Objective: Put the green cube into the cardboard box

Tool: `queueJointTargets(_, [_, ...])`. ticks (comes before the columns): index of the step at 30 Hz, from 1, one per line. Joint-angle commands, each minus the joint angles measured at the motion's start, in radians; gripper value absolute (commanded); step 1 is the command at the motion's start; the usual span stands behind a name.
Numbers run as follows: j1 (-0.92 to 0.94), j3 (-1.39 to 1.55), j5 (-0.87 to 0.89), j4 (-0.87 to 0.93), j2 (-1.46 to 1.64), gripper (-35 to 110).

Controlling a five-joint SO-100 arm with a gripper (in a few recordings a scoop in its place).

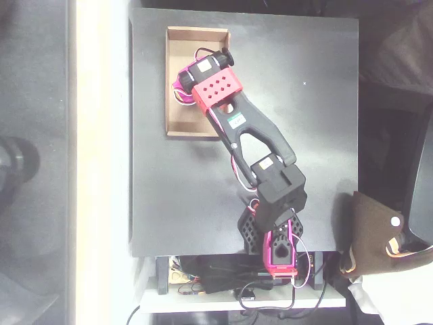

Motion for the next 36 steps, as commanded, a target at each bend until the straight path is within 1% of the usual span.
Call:
queueJointTargets(1, [-0.015,-0.034,0.011,0.002,0.02,4])
queueJointTargets(4, [-0.015,-0.034,0.011,0.002,0.02,6])
queueJointTargets(11, [-0.015,-0.034,0.009,0.002,0.018,26])
queueJointTargets(16, [-0.015,-0.034,0.011,0.002,0.018,33])
queueJointTargets(25, [-0.008,-0.035,0.011,0.002,0.048,34])
queueJointTargets(36, [0.0,-0.035,0.011,0.002,0.324,34])
